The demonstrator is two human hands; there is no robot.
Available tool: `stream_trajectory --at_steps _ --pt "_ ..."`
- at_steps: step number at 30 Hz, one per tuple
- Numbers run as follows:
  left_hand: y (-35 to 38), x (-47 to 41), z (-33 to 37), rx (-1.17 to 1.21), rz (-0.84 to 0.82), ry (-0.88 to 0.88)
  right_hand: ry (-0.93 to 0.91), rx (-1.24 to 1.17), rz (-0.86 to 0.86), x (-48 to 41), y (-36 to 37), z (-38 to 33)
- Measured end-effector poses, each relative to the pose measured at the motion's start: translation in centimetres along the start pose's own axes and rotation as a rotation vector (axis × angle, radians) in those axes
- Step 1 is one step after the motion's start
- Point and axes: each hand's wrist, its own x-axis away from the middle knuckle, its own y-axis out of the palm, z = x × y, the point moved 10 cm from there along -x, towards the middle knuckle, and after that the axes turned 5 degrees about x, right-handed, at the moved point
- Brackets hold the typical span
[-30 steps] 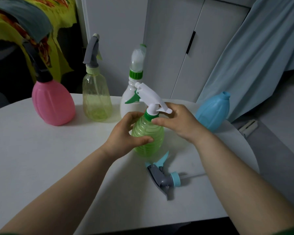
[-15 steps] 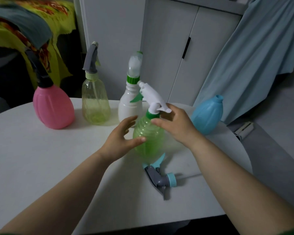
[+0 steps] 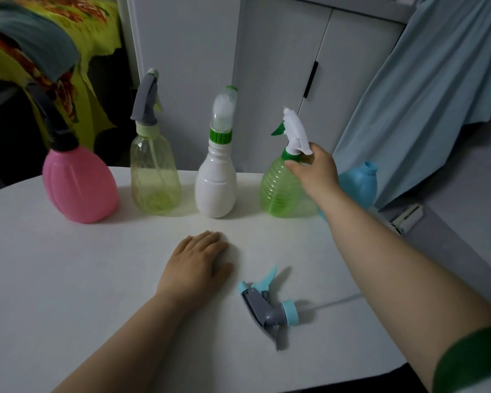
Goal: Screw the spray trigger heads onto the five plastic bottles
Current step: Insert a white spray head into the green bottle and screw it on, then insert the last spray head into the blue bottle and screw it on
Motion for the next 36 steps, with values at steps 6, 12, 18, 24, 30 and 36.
stream_trajectory --at_steps 6,12,18,24,30,36 --pt "0.2 -0.1 -0.2 -0.019 -0.006 0.006 0.025 0.007 -0.013 -0.8 0.5 0.8" --pt "0.1 -0.2 -0.3 -0.008 -0.006 -0.001 0.075 -0.093 -0.028 0.0 0.1 1.6" --pt "0.1 -0.1 -0.2 -0.008 -0.015 -0.001 0.000 0.143 -0.182 4.8 -2.0 1.2" --pt "-0.1 0.1 -0.1 -0.007 -0.018 -0.012 -0.301 0.619 -0.936 17.1 2.3 -0.4" --pt "-0.3 1.0 -0.2 -0.020 -0.007 -0.026 -0.583 1.024 -0.915 21.2 4.8 -1.0" --pt "-0.7 1.7 -0.2 -0.019 0.002 -0.026 -0.649 1.035 -0.811 20.6 5.9 -1.7"
